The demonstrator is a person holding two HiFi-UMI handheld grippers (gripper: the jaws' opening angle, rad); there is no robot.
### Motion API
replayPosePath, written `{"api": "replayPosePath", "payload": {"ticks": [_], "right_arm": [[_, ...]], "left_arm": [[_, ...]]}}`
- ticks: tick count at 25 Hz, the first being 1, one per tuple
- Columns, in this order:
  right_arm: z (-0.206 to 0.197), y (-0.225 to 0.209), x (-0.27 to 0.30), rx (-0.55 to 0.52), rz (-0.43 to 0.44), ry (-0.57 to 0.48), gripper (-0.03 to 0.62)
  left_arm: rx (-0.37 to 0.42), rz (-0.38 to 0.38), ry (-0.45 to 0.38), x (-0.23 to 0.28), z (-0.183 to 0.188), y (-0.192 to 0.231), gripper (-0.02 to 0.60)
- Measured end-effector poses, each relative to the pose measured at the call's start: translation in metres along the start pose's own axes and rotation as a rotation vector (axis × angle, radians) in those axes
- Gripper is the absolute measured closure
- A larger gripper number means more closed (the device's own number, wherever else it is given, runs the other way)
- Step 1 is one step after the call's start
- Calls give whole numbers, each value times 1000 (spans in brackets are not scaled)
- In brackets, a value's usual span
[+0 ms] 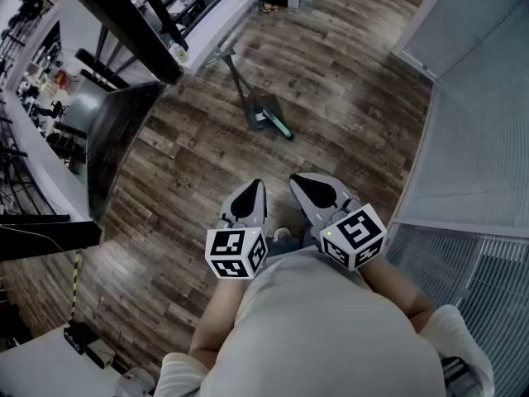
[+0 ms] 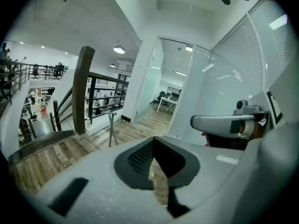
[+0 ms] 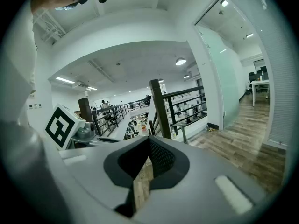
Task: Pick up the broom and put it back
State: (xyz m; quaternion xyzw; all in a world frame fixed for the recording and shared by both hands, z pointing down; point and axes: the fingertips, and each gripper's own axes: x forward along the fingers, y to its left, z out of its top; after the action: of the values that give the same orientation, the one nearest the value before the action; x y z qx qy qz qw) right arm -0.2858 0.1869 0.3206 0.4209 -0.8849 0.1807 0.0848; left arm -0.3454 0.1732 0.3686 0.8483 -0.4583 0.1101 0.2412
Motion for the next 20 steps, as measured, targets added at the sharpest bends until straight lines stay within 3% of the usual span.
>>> {"api": "replayPosePath", "payload": {"ticks": [20], "right_arm": [[-5,21,-11,35,-9,-40,588]], "left_arm": [[33,-52,5,-17,-3,-3,574]]}}
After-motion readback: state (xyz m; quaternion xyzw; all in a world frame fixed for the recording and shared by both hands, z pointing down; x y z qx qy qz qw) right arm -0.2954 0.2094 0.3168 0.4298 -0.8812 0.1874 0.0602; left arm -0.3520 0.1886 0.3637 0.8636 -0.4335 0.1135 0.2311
